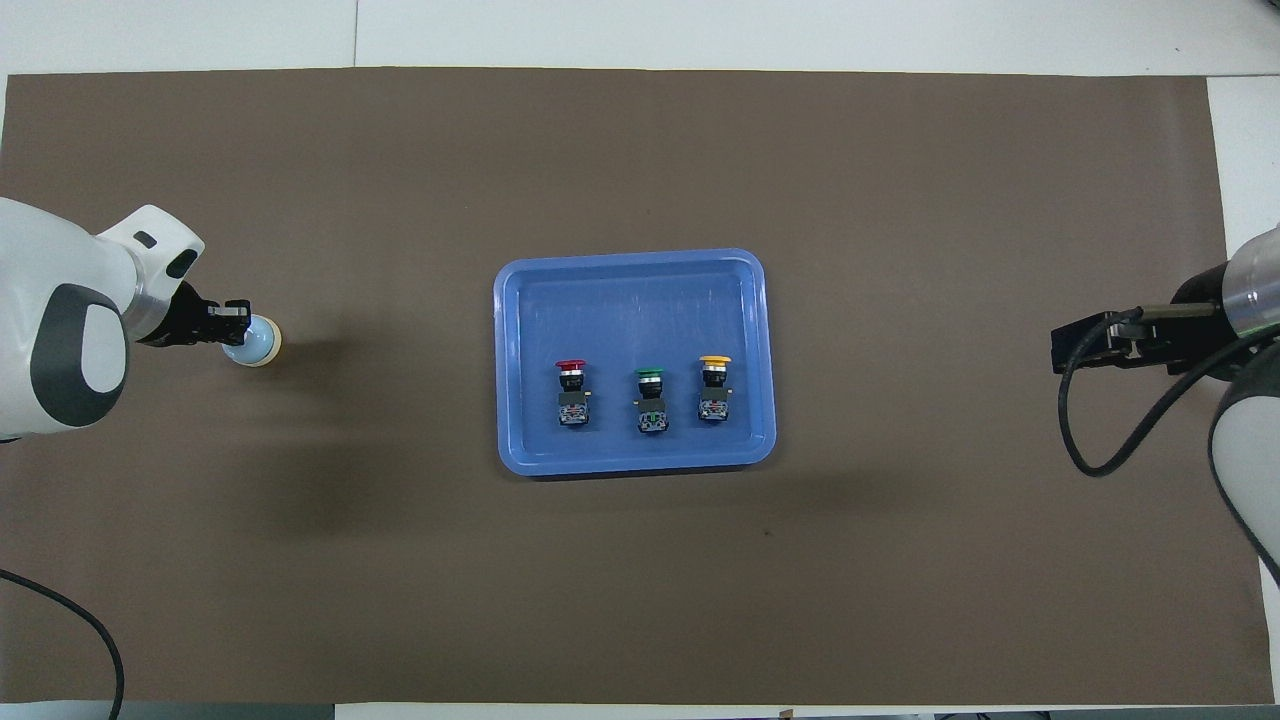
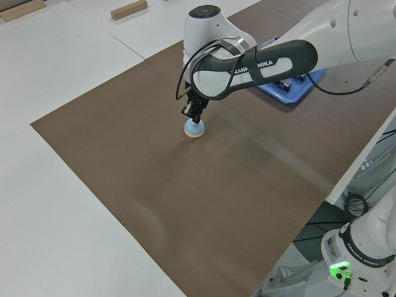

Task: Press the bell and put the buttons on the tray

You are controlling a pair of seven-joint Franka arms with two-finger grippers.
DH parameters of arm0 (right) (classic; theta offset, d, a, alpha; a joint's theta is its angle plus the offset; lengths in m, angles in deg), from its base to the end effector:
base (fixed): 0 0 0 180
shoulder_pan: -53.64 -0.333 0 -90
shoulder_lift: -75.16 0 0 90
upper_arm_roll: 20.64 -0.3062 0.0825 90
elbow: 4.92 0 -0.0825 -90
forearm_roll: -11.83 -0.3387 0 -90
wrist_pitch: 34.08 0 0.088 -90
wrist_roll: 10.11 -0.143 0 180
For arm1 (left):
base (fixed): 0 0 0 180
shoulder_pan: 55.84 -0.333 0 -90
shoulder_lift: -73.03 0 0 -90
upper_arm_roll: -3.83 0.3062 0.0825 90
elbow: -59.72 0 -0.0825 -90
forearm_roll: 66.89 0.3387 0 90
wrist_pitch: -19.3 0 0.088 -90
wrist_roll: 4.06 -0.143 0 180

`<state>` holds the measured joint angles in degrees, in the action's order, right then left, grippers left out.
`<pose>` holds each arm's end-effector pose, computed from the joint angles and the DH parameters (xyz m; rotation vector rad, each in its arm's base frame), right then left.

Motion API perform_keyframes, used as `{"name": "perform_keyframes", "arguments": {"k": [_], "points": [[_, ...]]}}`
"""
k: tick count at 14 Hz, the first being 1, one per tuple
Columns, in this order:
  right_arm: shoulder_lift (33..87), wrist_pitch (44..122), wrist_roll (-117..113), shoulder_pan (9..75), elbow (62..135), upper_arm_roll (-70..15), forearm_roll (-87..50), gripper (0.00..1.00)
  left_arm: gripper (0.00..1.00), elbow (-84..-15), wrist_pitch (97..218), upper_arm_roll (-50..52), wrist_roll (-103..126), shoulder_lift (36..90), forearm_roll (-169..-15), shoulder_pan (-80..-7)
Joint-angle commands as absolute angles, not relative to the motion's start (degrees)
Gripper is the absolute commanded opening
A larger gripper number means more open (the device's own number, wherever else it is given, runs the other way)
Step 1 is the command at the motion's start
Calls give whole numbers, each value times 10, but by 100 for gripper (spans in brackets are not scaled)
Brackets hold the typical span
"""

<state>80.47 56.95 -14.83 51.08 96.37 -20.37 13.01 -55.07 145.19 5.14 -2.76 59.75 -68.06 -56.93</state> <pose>0.4743 0.0160 0.5423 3.1128 -0.0640 -0.1324 0.5502 0.0215 0.3220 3.1273 0.1194 -0.0592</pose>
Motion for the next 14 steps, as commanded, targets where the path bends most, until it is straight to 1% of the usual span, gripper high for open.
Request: {"name": "perform_keyframes", "arguments": {"k": [1, 4, 5, 6, 7, 12, 14], "points": [[816, 570, -151, 521, 975, -212, 134, 100, 0, -483, 1388, 56, -27, 577, -684, -568], [816, 570, -151, 521, 975, -212, 134, 100, 0, -384, 1249, 58, -27, 596, -684, -572], [816, 570, -151, 521, 976, -212, 134, 100, 37, -369, 1222, 58, -27, 603, -684, -571], [816, 570, -151, 521, 975, -212, 134, 100, 93, -368, 1207, 58, -22, 618, -684, -570], [816, 570, -151, 521, 975, -212, 134, 100, 100, -374, 1198, 58, -20, 632, -684, -570], [816, 570, -151, 521, 975, -212, 134, 100, 100, -376, 1091, 58, -26, 706, -684, -571], [816, 570, -151, 521, 975, -212, 134, 100, 100, -371, 1063, 58, -27, 718, -684, -566]]}}
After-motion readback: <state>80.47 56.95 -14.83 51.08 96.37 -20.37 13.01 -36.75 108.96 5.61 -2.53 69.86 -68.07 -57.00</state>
